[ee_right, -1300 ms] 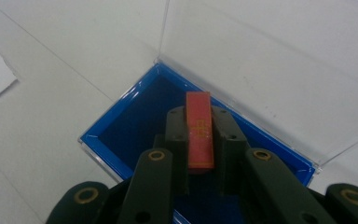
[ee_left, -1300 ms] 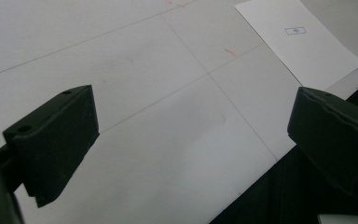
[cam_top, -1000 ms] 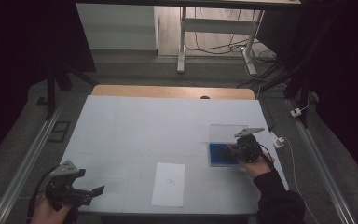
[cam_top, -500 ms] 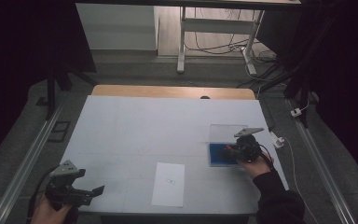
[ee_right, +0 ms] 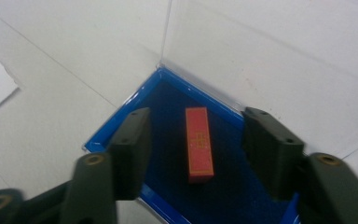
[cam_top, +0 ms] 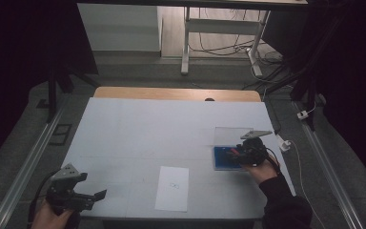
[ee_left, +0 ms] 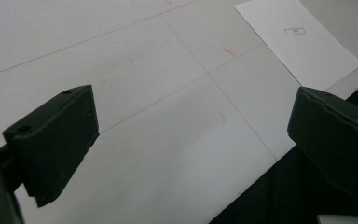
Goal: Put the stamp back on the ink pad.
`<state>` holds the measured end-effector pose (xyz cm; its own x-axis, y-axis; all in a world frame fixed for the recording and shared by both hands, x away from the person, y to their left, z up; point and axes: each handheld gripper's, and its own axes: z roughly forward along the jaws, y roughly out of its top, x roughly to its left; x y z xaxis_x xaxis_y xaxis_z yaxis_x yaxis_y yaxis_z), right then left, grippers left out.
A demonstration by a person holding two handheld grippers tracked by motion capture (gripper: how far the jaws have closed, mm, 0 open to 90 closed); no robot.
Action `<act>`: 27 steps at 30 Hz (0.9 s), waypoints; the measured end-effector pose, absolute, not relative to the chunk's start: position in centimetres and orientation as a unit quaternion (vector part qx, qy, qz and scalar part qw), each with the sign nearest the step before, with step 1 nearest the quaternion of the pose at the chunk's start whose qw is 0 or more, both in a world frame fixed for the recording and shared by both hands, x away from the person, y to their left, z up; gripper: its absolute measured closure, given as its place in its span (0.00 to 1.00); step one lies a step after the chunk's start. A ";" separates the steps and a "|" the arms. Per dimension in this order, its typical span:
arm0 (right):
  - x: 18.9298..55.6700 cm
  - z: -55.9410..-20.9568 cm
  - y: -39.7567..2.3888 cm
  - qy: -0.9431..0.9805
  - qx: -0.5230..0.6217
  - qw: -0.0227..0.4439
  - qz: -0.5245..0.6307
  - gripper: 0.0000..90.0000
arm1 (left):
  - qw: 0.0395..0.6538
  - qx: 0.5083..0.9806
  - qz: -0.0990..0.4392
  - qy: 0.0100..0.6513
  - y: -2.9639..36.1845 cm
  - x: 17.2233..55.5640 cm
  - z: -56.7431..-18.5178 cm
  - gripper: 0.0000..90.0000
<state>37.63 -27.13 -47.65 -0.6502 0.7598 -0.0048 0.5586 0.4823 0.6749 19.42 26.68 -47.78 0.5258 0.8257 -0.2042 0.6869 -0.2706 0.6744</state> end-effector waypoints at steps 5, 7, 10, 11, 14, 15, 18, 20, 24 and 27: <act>37.3 -47.3 -26.9 0.837 0.398 0.157 0.342 0.27 | 0.370 0.791 0.094 0.478 26.7 19.4 -47.8 0.02; 37.1 -47.1 -26.8 0.833 0.399 0.162 0.346 0.23 | 0.370 0.792 0.094 0.478 26.7 19.4 -47.8 0.02; 36.7 -46.7 -26.7 0.827 0.407 0.166 0.351 0.17 | 0.370 0.791 0.094 0.478 26.7 19.4 -47.8 0.02; 36.6 -46.6 -26.7 0.826 0.407 0.167 0.351 0.15 | 0.370 0.791 0.094 0.478 26.7 19.4 -47.8 0.02; 36.2 -46.4 -26.7 0.822 0.411 0.167 0.356 0.09 | 0.370 0.791 0.094 0.478 26.7 19.4 -47.8 0.02; 36.1 -46.3 -26.8 0.820 0.413 0.166 0.360 0.08 | 0.370 0.792 0.094 0.477 26.7 19.4 -47.8 0.02; 35.6 -46.1 -26.9 0.816 0.415 0.161 0.368 0.06 | 0.369 0.792 0.094 0.478 26.6 19.5 -47.8 0.02; 35.2 -46.0 -27.1 0.815 0.417 0.157 0.370 0.05 | 0.369 0.792 0.094 0.478 26.6 19.5 -47.8 0.02; 34.4 -45.8 -27.4 0.814 0.415 0.146 0.379 0.01 | 0.369 0.792 0.094 0.478 26.6 19.5 -47.8 0.02; 33.6 -45.7 -27.6 0.814 0.411 0.145 0.384 0.00 | 0.369 0.792 0.094 0.478 26.6 19.5 -47.8 0.02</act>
